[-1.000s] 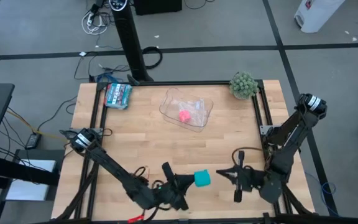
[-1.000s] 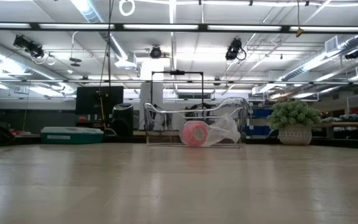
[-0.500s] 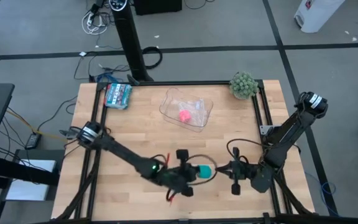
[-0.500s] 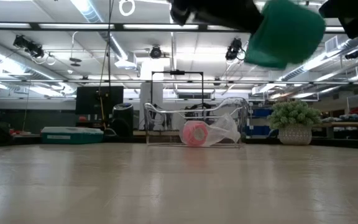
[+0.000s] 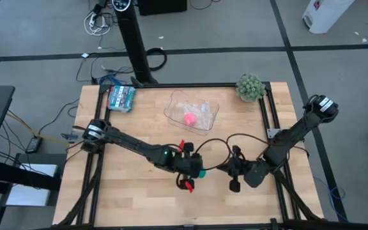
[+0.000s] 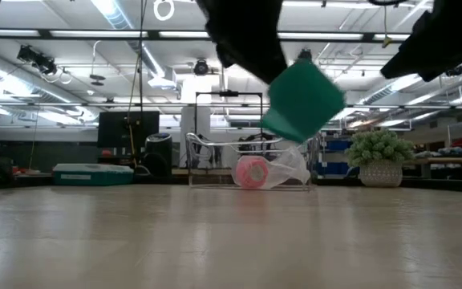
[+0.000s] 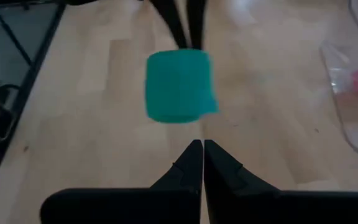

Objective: Roll bandage
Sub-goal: Roll the blue bandage

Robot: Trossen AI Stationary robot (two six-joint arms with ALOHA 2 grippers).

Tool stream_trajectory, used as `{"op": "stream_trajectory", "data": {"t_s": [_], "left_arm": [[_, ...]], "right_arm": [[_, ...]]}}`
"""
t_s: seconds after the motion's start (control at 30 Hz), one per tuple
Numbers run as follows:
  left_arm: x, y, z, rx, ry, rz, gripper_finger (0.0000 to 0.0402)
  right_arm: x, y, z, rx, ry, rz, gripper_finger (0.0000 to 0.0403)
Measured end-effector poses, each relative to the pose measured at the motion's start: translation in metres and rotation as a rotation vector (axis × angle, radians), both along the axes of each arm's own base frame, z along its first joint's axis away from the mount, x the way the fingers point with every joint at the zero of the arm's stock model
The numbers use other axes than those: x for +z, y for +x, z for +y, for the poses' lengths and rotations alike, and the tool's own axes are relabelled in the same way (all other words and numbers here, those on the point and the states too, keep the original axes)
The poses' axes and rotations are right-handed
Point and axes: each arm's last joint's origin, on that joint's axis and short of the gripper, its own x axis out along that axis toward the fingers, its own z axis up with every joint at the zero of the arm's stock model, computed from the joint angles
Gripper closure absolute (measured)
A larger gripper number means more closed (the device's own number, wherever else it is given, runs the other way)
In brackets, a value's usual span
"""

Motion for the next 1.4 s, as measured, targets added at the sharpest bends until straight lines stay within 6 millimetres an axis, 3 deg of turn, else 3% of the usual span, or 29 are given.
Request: {"op": "stream_trajectory", "data": {"t_s": [0.37,0.53,0.73,1.0,1.27,1.4], "left_arm": [[-0.009,-0.009,0.019,-0.126,0.041,0.205,0.0394],[-0.01,-0.007,0.03,-0.146,0.035,0.22,0.0394],[-0.011,-0.006,0.038,-0.161,0.028,0.241,0.0394],[-0.013,-0.006,0.04,-0.138,0.063,0.234,0.0392],[-0.007,-0.004,0.039,-0.136,0.064,0.214,0.0389],[-0.007,-0.005,0.039,-0.142,0.054,0.23,0.0388]], "right_arm": [[-0.031,0.029,-0.034,0.069,0.17,-0.095,0.0397],[-0.055,0.047,-0.041,0.055,0.148,-0.055,0.04],[-0.067,0.054,-0.044,0.054,0.152,-0.049,0.0399],[-0.038,0.043,-0.041,0.088,0.09,-0.126,0.0402],[0.026,0.01,-0.045,0.037,0.002,-0.334,0.0402],[0.029,-0.004,-0.051,0.006,0.007,-0.271,0.0402]]}}
